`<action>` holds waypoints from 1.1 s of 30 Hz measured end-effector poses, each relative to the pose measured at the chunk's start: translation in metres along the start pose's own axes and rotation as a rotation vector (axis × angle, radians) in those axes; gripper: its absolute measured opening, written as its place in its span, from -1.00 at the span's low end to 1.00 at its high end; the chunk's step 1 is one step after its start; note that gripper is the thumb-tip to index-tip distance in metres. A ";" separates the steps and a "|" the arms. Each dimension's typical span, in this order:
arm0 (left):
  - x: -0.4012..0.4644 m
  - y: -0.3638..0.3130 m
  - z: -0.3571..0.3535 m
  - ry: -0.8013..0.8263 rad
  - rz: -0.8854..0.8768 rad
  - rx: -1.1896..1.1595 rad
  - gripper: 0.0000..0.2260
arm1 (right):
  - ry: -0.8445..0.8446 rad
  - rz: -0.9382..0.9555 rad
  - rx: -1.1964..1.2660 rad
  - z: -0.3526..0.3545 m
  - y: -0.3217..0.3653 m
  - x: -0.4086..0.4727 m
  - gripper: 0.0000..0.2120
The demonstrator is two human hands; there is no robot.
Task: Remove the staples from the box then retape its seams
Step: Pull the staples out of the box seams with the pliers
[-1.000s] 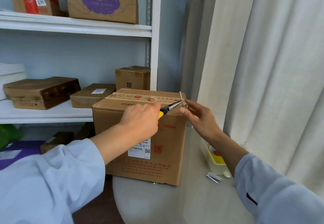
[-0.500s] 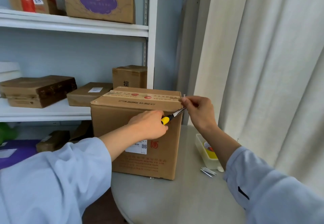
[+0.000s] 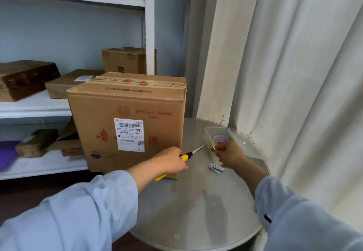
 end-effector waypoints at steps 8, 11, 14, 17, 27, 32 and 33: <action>0.019 0.023 -0.034 0.065 0.091 -0.036 -0.88 | 0.148 -0.207 -0.151 -0.054 -0.059 -0.008 -0.70; 0.023 0.021 -0.035 0.076 0.089 -0.025 -0.86 | 0.096 -0.169 -0.096 -0.062 -0.064 -0.002 -0.74; 0.024 0.019 -0.033 0.078 0.082 -0.008 -0.85 | -0.019 -0.179 -0.052 -0.056 -0.059 -0.001 -0.91; 0.022 0.016 -0.028 0.070 0.065 0.017 -0.88 | -0.105 -0.178 -0.111 -0.047 -0.058 0.000 -0.86; -0.006 -0.016 0.016 -0.076 -0.114 0.159 -0.91 | -0.023 -0.074 -0.206 -0.041 -0.034 -0.004 -0.79; -0.050 -0.037 0.058 -0.260 -0.293 0.277 -0.83 | 0.073 -0.075 -0.281 -0.059 -0.023 -0.017 -0.73; -0.057 -0.040 0.070 -0.315 -0.335 0.308 -0.83 | 0.044 -0.058 -0.259 -0.057 -0.014 -0.017 -0.71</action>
Point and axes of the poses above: each hand's wrist, its own x-axis towards the middle knuckle, its own z-axis out of the back of the hand, y = z × x, the point moved 5 cm from there along x, towards the middle knuckle, and after that the axes turned 11 degrees about -x, right-handed, at the moved point
